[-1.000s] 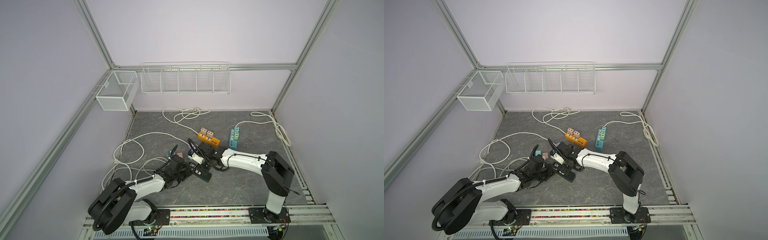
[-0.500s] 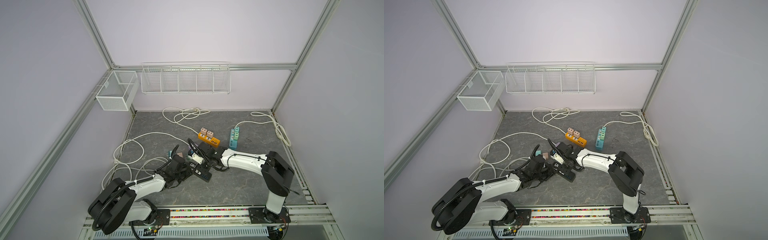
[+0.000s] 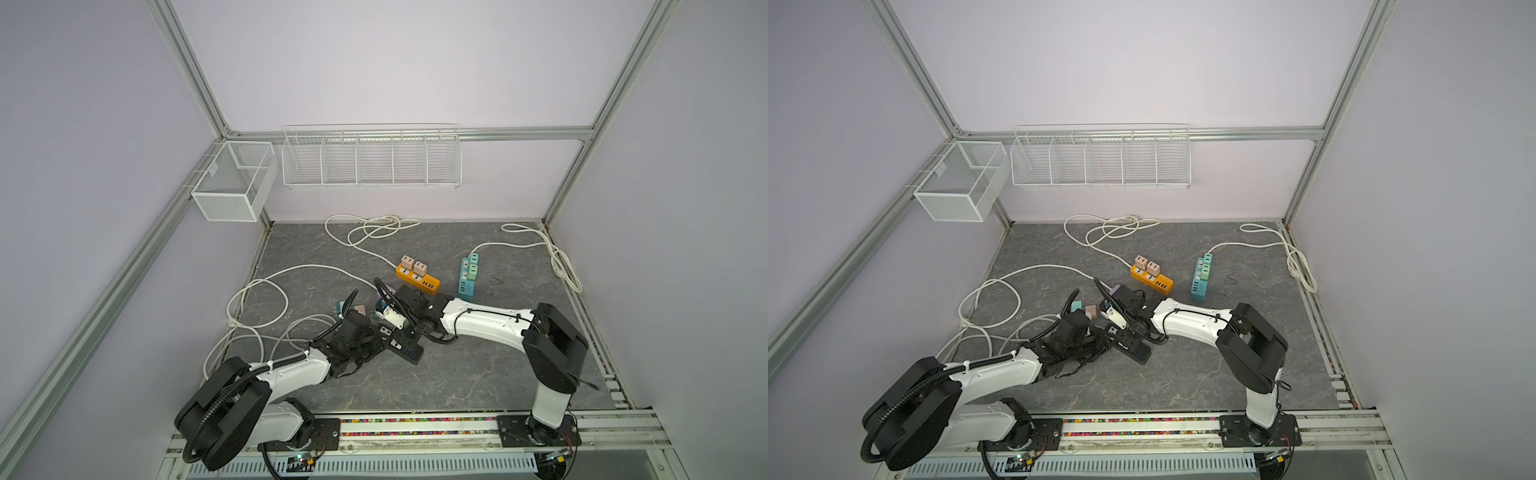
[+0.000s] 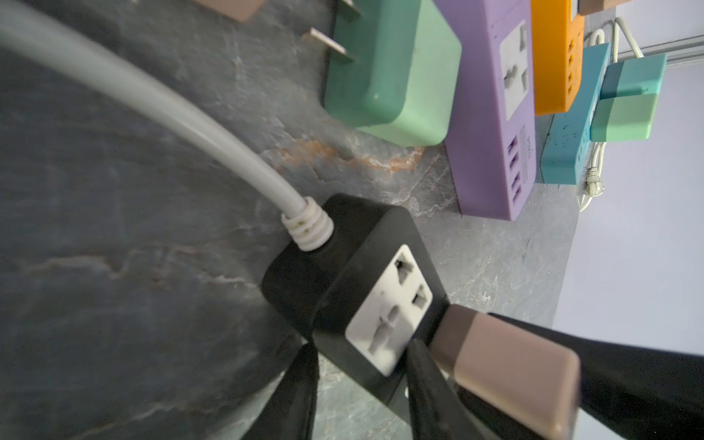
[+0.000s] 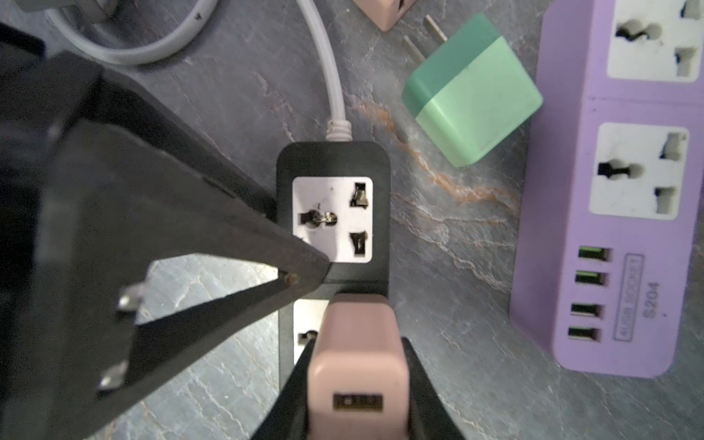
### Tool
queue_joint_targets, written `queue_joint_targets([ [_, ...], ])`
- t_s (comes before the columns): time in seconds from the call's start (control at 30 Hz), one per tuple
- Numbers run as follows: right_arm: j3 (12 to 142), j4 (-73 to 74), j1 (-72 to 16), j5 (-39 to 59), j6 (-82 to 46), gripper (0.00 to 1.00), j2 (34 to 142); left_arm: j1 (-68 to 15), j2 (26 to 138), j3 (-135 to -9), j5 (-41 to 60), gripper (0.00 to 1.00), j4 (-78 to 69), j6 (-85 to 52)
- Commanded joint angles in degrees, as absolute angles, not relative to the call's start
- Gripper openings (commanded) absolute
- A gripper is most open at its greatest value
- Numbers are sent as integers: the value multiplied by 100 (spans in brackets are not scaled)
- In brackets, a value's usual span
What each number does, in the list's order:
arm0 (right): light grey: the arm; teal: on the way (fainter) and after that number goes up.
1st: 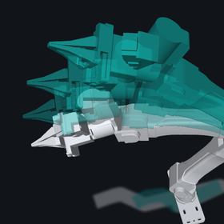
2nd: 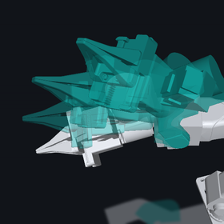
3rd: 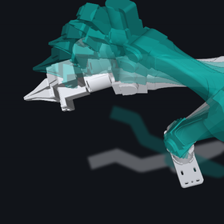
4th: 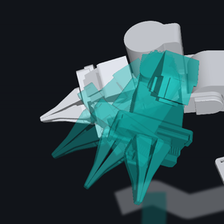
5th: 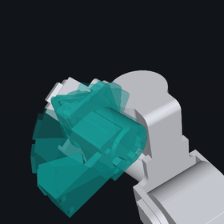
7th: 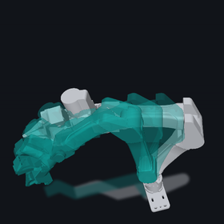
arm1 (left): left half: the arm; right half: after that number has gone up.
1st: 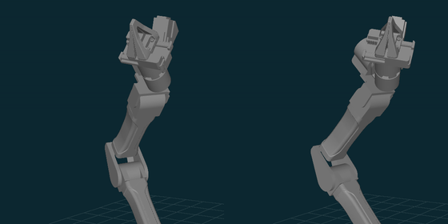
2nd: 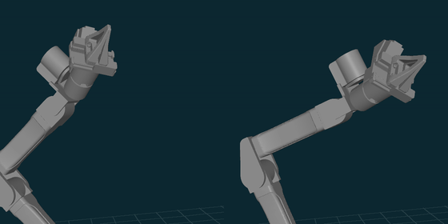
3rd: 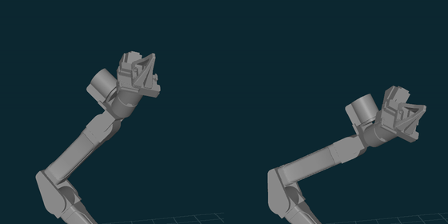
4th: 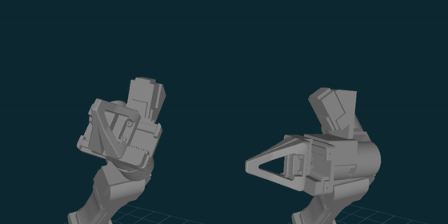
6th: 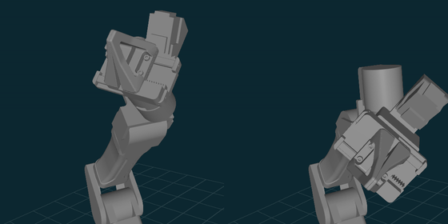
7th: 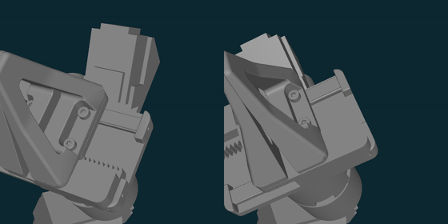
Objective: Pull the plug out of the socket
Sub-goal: 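Close the right gripper on the pink adapter while left gripper steadies strip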
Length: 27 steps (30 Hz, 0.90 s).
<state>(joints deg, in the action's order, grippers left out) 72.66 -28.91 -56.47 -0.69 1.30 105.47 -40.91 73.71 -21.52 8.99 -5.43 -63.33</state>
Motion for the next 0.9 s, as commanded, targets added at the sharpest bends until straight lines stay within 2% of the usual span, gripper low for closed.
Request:
queue_joint_targets([
  [0.0,7407,-2838,-5765,-165,77,30,10562,-4107,7621,-1815,641,38,451,-6345],
  [0.1,7294,-2593,-5783,150,-30,30,10548,-4113,7698,-1819,675,38,422,-6353],
  [0.53,7321,-2729,-5777,-294,-54,30,10431,-4113,7669,-1740,621,36,394,-6429],
  [0.73,7203,-2398,-5706,186,-280,29,10318,-4113,7652,-1731,606,35,404,-6470],
  [0.87,7346,-2631,-5627,-165,-96,30,10360,-4113,7663,-1738,615,33,421,-6482],
])
